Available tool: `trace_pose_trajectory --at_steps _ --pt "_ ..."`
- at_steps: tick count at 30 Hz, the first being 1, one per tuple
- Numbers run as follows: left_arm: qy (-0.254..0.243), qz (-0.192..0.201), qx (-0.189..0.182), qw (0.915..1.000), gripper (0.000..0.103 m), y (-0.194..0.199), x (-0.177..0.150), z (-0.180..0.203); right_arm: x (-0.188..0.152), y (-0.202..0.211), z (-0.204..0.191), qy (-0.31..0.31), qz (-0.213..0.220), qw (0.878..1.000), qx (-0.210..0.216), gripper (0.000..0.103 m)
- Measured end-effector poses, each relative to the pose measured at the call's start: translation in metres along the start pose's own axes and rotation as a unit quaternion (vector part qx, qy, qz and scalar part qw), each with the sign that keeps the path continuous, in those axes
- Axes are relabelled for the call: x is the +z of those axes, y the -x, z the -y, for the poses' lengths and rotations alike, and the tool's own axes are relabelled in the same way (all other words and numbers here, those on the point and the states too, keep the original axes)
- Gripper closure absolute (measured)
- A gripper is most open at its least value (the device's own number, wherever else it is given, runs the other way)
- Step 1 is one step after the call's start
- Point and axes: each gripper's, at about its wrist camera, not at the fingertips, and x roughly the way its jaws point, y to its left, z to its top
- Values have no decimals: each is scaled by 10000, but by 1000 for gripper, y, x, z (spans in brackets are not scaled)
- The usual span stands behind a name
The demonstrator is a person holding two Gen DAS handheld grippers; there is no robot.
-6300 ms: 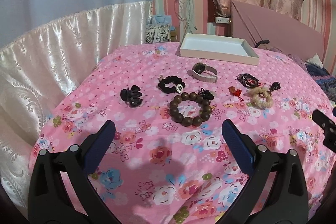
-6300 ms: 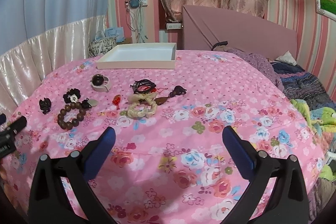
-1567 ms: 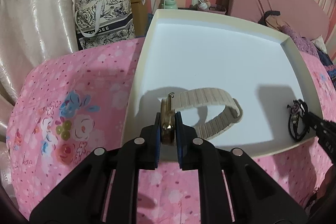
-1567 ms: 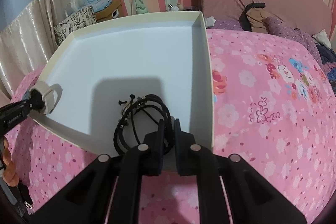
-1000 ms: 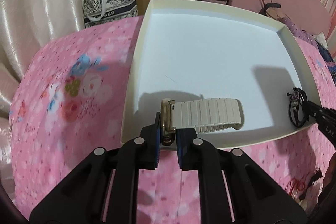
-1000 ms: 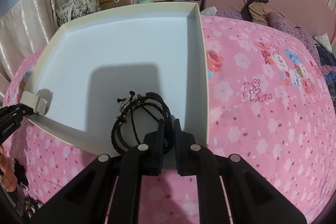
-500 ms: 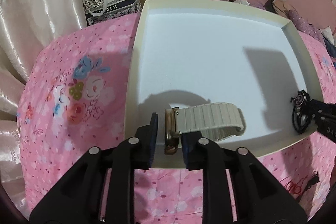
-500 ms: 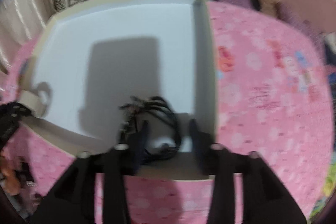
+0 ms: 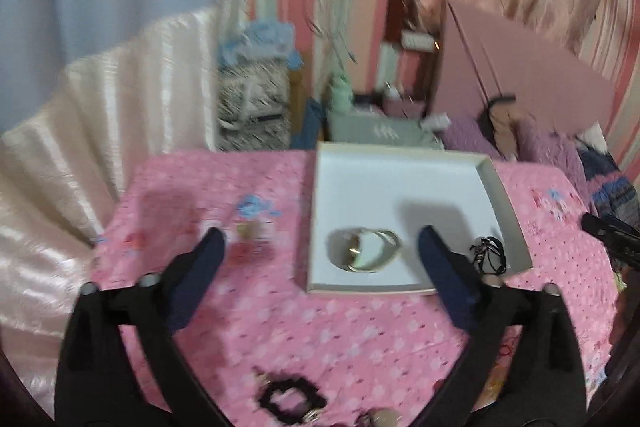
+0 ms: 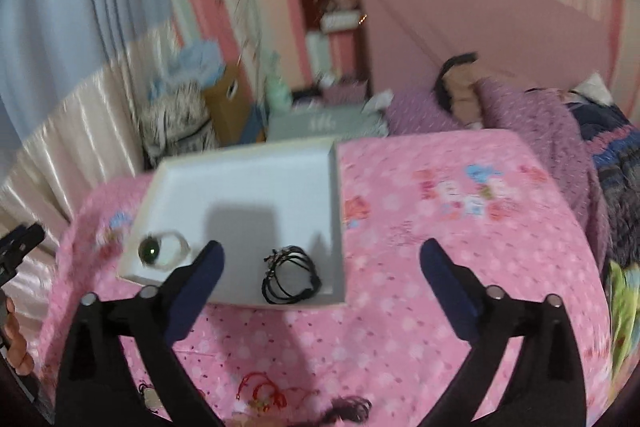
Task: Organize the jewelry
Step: 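Open both tools and lift them away from the tray, then grasp the black scrunchie bracelet with the left tool while the right tool grasps the red string charm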
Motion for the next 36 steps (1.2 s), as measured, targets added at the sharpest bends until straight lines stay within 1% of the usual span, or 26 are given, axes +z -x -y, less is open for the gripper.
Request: trace_pose_trajectory --at_steps 2,4,5,8,9,13,14,17,19,20,24,27,30,34,36 --pt "-61 235 169 9996 3 25 -17 -7 -13 18 12 -200 191 9996 -19 2" --pt "-103 291 208 9993 3 37 -30 -13 -25 28 21 -319 276 9991 -87 2" --pt "-78 331 235 9991 3 44 -39 -15 -36 34 23 -350 308 9987 -186 2" --pt "19 408 180 9990 3 59 -65 -23 -65 44 21 -270 353 9981 -416 2" --pt "35 415 172 9990 3 64 -73 -24 -75 47 21 -223 414 9978 -460 2" --pt "-35 395 340 9986 3 67 -108 -25 -112 65 8 51 808 9947 -633 2" --pt "-53 353 333 9988 3 68 -115 -26 -123 72 4 160 918 9933 -682 2" --pt "51 306 211 9993 3 72 -131 -34 -143 90 1 214 1120 9906 -760 2" --pt "164 246 120 9995 3 74 -142 -39 -152 100 -2 265 1160 9901 -748 2" --pt "169 207 110 9996 3 72 -146 -40 -156 101 -3 280 1139 9903 -750 2" --pt "60 154 264 9995 3 69 -154 -39 -163 104 -5 352 956 9925 -670 2" --pt "96 82 145 9998 3 71 -147 -44 -158 110 -5 321 905 9938 -562 2" --pt "181 93 96 9997 3 77 -139 -50 -153 115 -3 220 891 9951 -377 2" --pt "329 -100 26 9994 3 75 -134 -55 -146 110 -2 23 806 9967 -123 2" --pt "369 -149 -34 9992 3 72 -132 -57 -143 103 -4 -2 704 9975 -79 2"
